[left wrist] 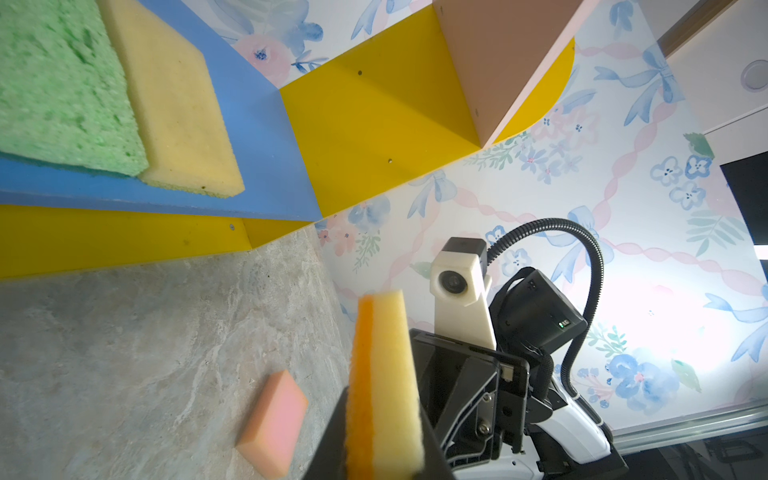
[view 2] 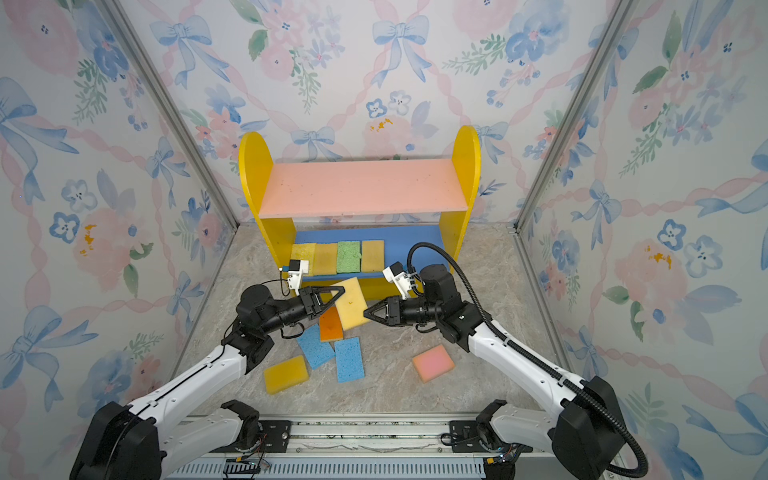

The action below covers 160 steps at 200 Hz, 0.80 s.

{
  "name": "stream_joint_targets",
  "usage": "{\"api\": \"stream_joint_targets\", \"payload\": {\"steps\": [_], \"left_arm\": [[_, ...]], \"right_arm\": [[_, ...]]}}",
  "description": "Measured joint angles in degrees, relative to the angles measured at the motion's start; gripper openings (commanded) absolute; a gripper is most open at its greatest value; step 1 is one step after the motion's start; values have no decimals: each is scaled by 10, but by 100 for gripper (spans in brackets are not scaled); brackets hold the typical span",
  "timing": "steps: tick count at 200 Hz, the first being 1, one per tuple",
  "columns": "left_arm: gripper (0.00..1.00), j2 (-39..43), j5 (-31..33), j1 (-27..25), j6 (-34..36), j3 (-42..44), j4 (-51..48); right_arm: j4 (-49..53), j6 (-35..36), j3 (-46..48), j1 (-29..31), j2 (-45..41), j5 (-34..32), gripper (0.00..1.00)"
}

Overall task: Place and organize the cleaning sponges onto the shelf
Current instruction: 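Carry the yellow sponge with the right gripper onto the blue shelf while the left withdraws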

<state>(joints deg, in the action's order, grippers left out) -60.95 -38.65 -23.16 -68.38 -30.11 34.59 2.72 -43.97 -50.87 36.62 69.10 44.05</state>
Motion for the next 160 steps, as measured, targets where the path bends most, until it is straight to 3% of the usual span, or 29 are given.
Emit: {"api": "stream_joint_targets", "payload": {"steps": [24, 33, 76, 115, 137, 160], "left_arm": [[84, 0, 0, 4, -1, 2, 1], [97, 0, 0, 7, -2, 3, 1], [98, 26, -2, 43, -4, 17, 0], [98, 74, -9, 123, 20, 25, -37], [98, 107, 0, 177, 77, 15, -130], [98, 137, 64, 224, 178, -37, -279]], "right_arm": [[2, 2, 0, 0, -1, -10, 22], [7, 5, -2, 0, -3, -17, 22], [56, 20, -26, -15, -29, -57, 22], [139, 46, -71, -60, -44, -132, 22], [199, 72, -112, -75, -42, -200, 22], [237, 95, -149, -82, -29, -267, 22]]}}
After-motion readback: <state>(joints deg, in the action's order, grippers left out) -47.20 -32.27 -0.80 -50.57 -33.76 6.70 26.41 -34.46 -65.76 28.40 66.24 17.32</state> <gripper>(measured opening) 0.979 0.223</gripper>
